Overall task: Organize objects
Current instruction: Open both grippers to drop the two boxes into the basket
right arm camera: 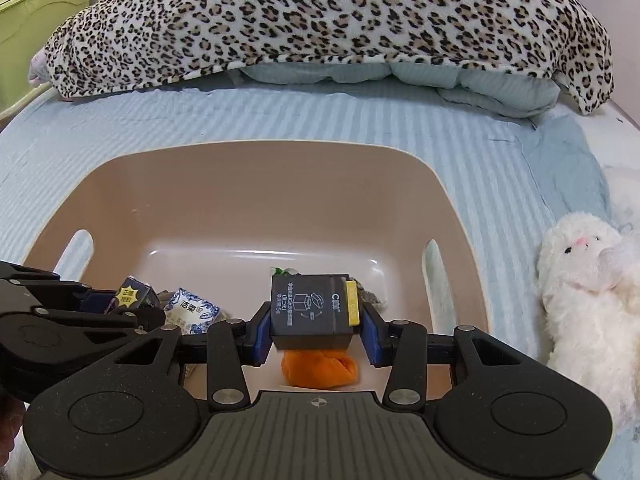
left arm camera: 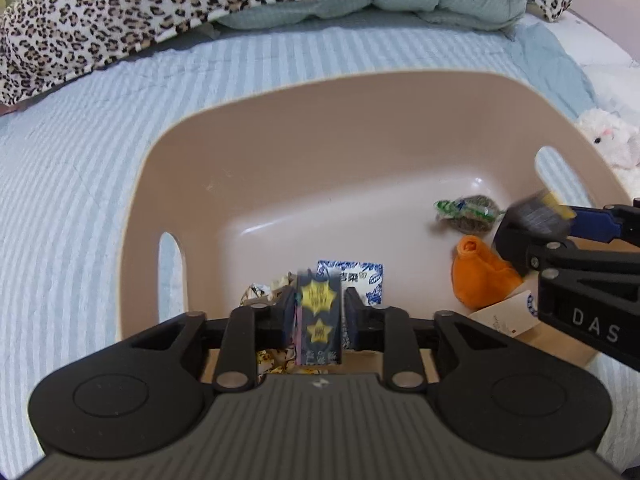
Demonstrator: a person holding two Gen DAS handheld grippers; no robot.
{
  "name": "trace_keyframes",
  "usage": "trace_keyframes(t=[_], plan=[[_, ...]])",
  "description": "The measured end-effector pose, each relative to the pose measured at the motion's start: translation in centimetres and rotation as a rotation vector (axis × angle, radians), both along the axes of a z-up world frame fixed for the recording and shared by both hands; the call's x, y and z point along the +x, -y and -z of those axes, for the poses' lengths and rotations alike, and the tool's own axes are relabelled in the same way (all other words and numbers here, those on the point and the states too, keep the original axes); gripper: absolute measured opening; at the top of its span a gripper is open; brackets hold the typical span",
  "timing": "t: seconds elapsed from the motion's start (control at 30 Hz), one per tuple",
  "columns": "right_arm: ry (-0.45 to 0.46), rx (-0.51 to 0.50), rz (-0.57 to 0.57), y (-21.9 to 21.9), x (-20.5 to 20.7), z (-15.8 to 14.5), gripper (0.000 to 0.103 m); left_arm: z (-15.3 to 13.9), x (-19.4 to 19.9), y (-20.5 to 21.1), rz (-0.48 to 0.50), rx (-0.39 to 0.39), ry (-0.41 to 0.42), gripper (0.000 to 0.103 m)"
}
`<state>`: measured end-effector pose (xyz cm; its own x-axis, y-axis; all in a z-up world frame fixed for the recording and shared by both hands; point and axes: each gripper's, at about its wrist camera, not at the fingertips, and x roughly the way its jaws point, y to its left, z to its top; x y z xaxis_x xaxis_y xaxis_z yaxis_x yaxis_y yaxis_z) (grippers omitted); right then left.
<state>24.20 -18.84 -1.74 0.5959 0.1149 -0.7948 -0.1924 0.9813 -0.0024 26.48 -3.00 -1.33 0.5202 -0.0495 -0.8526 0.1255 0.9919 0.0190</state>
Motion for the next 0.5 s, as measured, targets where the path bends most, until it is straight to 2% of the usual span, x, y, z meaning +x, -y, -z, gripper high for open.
trace_keyframes(t=[0.03, 0.07, 0.1, 0.17, 0.27, 0.3, 0.5], plan=[[0.004, -0.003, -0.003, 0.0, -0.2, -0.1, 0.051, -0.4, -0.2, -0.1, -0.003, -0.005, 0.013, 0.051], [0.018, -0.007, -0.003, 0.1, -0.5, -0.4, 0.054, -0.8, -0.5, -0.1, -0.009, -0.011, 0.03, 0.064], [0.031, -0.006, -0.002, 0.1, -0.7, -0.7, 0.057, -1.4, -0.8, -0.3, -0.011, -0.02, 0.053, 0.068], [0.056, -0.003, 0.008, 0.4, -1.4, -1.9, 0.068, -2.4, -1.4, -0.6, -0.01, -0.039, 0.079, 0.069], [0.086, 0.004, 0.017, 0.9, -2.4, -3.6, 0.072, -4.0, -2.5, -1.0, -0.012, -0.056, 0.104, 0.069], [0.096, 0.005, 0.017, 0.9, -2.9, -4.1, 0.076, -4.6, -2.9, -1.0, -0.014, -0.055, 0.116, 0.07], [0.139, 0.034, 0.037, 1.6, -6.0, -6.9, 0.084, -7.8, -6.5, -1.1, -0.014, -0.037, 0.187, 0.071]])
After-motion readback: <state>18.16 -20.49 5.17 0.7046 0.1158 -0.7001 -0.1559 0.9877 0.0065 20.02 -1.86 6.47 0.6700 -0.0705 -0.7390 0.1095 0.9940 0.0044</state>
